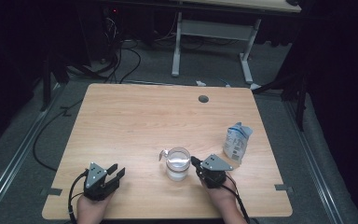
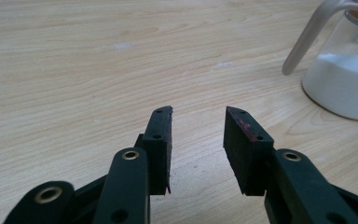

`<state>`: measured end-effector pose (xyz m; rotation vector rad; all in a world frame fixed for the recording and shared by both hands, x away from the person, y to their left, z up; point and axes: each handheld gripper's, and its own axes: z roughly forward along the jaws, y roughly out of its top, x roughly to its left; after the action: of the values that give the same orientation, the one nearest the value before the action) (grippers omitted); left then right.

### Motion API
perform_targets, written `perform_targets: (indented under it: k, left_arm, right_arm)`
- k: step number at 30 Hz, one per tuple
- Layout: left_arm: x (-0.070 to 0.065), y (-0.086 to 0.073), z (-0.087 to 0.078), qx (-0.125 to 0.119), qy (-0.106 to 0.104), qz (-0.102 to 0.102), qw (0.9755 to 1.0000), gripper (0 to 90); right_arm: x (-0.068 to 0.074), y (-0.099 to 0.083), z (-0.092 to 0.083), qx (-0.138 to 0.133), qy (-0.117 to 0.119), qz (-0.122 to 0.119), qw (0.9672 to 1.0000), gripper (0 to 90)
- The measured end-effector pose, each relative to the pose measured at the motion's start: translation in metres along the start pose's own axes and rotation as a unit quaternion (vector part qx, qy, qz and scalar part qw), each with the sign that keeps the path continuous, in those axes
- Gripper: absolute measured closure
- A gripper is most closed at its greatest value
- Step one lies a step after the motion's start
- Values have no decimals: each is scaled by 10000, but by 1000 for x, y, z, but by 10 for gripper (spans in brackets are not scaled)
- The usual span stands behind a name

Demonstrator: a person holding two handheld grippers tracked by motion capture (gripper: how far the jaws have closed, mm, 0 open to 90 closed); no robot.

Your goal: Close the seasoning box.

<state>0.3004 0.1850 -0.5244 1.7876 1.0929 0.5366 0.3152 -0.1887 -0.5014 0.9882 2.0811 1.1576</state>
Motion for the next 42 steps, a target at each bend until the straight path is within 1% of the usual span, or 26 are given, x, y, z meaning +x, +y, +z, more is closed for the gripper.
perform_targets:
  k: [1, 4, 8, 10, 13, 18, 21, 23, 26, 30, 31, 32, 33, 34, 36, 38, 39, 42]
  left_arm:
    - [0, 0, 1, -4, 6, -23, 10000, 624]
    - [-1, 0, 0, -3, -2, 15, 10000, 623]
    - [-1, 0, 0, -17, -12, 5, 10000, 620]
    - [0, -1, 1, -9, -24, -9, 10000, 620]
    - [0, 0, 1, -9, -37, -7, 10000, 620]
    - [0, 0, 0, -30, -47, -20, 10000, 620]
    - [0, 0, 0, -40, -47, -25, 10000, 620]
    - [0, 0, 0, -43, -51, -26, 10000, 620]
    - [0, 1, 0, -46, -60, -25, 10000, 620]
    - [0, 1, 0, -44, -68, -18, 10000, 620]
    - [0, 1, 0, -40, -70, -25, 10000, 620]
    - [0, 1, 0, -40, -70, -25, 10000, 621]
    - [0, 1, 1, -47, -75, -25, 10000, 621]
    - [0, 1, 1, -48, -70, -22, 10000, 621]
    - [0, 1, 0, -57, -62, -25, 10000, 621]
    - [1, 1, 0, -71, -53, -27, 10000, 622]
    - [1, 1, -1, -74, -44, -25, 10000, 622]
    - [2, 1, -1, -59, -33, -40, 10000, 622]
  right_arm:
    - [1, 0, 0, -9, -15, -5, 10000, 900]
    - [0, -1, -3, -53, 60, 69, 9999, 899]
    - [1, 0, -5, -63, 18, 2, 10000, 900]
    - [2, 0, -5, -67, 11, 21, 10000, 900]
    - [3, -1, -7, -77, 10, -15, 10000, 900]
    - [10, -1, -13, -81, 46, -104, 9999, 900]
    - [17, -2, -17, -99, 78, -159, 9998, 900]
    - [18, -2, -17, -113, 105, -173, 9997, 900]
    - [24, -2, -18, -104, 137, -221, 9996, 900]
    - [32, -1, -17, -142, 247, -266, 9992, 900]
    - [38, 0, -16, -156, 341, -299, 9989, 900]
    - [38, 0, -16, -156, 341, -299, 9989, 900]
    - [44, 1, -14, -166, 471, -336, 9982, 900]
    - [44, 1, -14, -166, 471, -336, 9982, 900]
    - [48, 2, -13, -187, 588, -380, 9974, 897]
    - [47, 2, -11, -207, 522, -345, 9978, 897]
    - [43, 2, -8, -170, 445, -233, 9986, 896]
    - [40, 3, -5, -160, 418, -207, 9988, 897]
